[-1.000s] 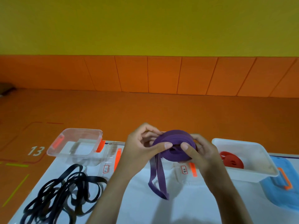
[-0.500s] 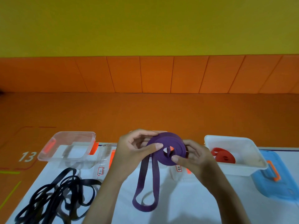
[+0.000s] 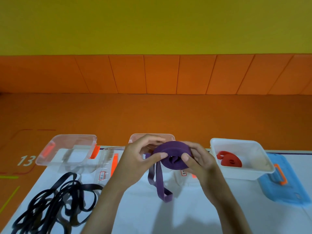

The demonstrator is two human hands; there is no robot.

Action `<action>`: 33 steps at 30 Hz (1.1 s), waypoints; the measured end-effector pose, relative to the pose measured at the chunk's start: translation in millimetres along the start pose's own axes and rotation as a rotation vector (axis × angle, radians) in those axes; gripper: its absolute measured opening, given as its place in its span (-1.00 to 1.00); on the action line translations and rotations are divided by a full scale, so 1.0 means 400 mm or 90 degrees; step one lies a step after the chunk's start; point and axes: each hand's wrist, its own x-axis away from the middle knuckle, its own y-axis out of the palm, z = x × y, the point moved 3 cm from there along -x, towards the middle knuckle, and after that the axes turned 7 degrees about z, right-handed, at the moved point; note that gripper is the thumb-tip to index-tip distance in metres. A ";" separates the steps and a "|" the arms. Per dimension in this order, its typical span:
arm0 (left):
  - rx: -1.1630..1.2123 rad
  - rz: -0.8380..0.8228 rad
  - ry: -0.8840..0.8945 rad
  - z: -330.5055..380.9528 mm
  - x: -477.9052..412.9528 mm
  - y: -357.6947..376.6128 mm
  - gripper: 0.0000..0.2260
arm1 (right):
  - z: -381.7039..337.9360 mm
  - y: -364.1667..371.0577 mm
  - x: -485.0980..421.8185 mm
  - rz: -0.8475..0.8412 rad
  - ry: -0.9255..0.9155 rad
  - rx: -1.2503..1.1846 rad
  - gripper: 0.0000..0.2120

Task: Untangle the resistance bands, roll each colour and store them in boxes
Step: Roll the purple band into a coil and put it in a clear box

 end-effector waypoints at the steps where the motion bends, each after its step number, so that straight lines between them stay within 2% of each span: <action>1: 0.009 0.021 -0.010 -0.004 0.001 0.003 -0.72 | -0.003 0.001 -0.002 0.014 0.004 -0.012 -0.71; 3: 0.048 0.040 -0.025 -0.011 0.000 0.007 -0.75 | -0.004 -0.001 -0.006 0.056 0.005 -0.036 -0.72; 5: 0.091 0.006 -0.015 -0.010 -0.003 0.012 -0.70 | 0.002 0.003 -0.007 0.082 0.015 -0.102 -0.69; 7: 0.111 -0.025 -0.004 -0.003 -0.005 0.012 -0.61 | 0.014 0.016 -0.007 0.080 0.039 -0.187 -0.66; 9: 0.110 -0.010 0.014 0.004 -0.004 0.002 -0.61 | 0.017 0.026 -0.008 0.046 0.045 -0.216 -0.67; 14: 0.106 0.035 0.087 0.049 0.001 -0.021 -0.67 | -0.006 -0.017 -0.020 -0.055 -0.026 0.039 -0.77; 17: 0.101 0.057 0.066 0.044 0.004 -0.014 -0.70 | 0.002 -0.008 -0.012 -0.068 -0.021 0.100 -0.71; 21: 0.082 0.078 0.022 0.020 0.009 -0.020 -0.69 | 0.004 0.009 -0.004 0.005 -0.025 0.053 -0.72; 24: 0.092 0.050 -0.006 0.011 0.007 -0.032 -0.65 | 0.018 0.017 -0.002 0.054 0.009 -0.024 -0.73; 26: 0.076 0.036 -0.027 0.006 0.007 -0.045 -0.63 | 0.033 0.030 -0.001 0.027 0.036 -0.016 -0.74; 29: -0.024 0.015 -0.043 -0.003 0.007 -0.057 -0.63 | 0.043 0.040 0.002 -0.033 0.023 0.093 -0.71; 33: 0.005 0.031 -0.041 -0.011 0.012 -0.051 -0.63 | 0.036 0.037 0.000 0.024 -0.001 0.009 -0.76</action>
